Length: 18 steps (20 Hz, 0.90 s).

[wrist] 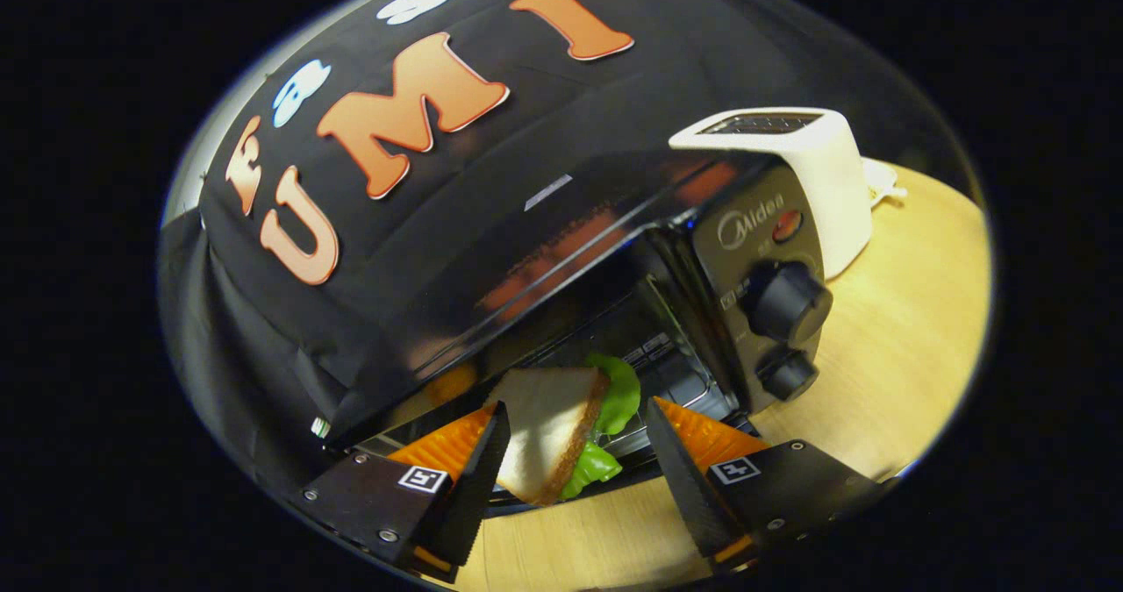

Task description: Open the toaster oven, put the food inside, and close the toaster oven door.

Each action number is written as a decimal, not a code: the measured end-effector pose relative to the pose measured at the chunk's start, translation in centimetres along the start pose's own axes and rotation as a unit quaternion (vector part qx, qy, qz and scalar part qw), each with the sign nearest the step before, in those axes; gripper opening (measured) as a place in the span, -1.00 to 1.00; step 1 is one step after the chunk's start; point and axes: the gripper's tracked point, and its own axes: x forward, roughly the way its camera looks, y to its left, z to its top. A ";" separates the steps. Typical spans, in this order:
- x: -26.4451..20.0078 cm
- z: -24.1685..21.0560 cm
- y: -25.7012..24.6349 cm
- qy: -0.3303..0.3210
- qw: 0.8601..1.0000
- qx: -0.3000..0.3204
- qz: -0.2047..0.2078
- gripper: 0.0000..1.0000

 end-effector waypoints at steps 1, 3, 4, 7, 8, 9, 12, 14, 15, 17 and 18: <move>-0.9 -0.3 -0.1 0.012 1.000 -0.011 0.001 0.90; -2.4 -0.6 -0.3 0.032 0.999 -0.029 0.007 0.93; -3.4 -1.1 -0.4 0.040 0.998 -0.039 0.009 0.94; -6.3 -3.2 -1.2 0.081 0.994 -0.071 0.009 0.95; -7.3 -4.1 -1.4 0.097 0.992 -0.082 0.010 0.96; -8.3 -5.1 -1.4 0.113 0.989 -0.093 0.014 0.97; -10.8 -7.8 -1.7 0.148 0.979 -0.141 0.020 0.98; -12.3 -10.4 -2.3 0.183 0.968 -0.173 0.018 0.97; -12.7 -11.3 -2.1 0.194 0.964 -0.182 0.021 0.98; -13.4 -12.9 -2.0 0.215 0.957 -0.194 0.026 0.98; -13.9 -13.9 -2.2 0.231 0.952 -0.200 0.023 0.98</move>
